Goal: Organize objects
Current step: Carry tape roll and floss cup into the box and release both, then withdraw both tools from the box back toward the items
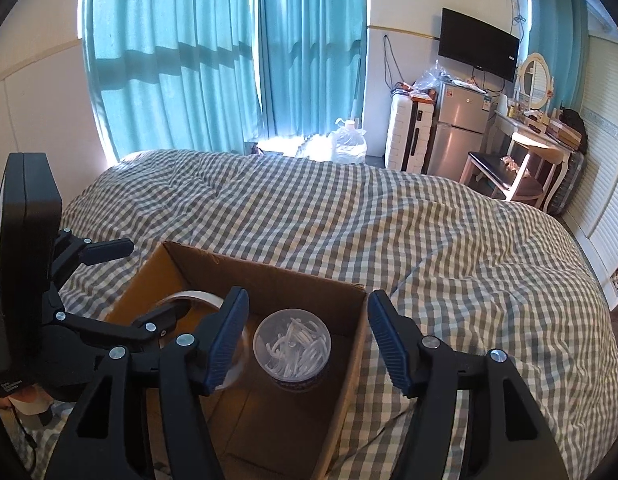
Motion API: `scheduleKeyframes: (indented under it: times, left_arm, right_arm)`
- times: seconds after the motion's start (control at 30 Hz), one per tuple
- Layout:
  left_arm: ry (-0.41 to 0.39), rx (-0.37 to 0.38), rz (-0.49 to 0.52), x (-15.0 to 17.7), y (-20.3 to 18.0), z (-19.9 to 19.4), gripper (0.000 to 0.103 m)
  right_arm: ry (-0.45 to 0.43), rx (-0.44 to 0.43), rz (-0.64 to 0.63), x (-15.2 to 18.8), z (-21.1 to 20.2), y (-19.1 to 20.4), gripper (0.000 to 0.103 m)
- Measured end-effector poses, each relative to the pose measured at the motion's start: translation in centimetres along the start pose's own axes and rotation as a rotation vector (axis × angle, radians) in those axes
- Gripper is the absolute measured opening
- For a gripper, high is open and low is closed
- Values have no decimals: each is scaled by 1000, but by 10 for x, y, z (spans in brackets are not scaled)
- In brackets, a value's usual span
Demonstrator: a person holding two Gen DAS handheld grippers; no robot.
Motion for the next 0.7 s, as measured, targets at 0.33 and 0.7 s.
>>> scheduleKeyframes:
  times: [0.33, 0.7]
  left_arm:
    - [7, -14, -38, 6, 6, -30, 93]
    - [-44, -20, -70, 9, 5, -81, 93]
  right_arm:
    - [-36, 8, 19, 2, -43, -11, 64]
    - [-72, 18, 10, 11, -88, -15, 64]
Point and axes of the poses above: each gripper's, at about its wrist camera, not at the fingertips, and z roughly the way its jaws point, y to its left, x to its underside, the point moved 1 cm from there along z, roughly the way its jaws point, and after that the axes turned 14 degrees about z, right-handed, at the moved point
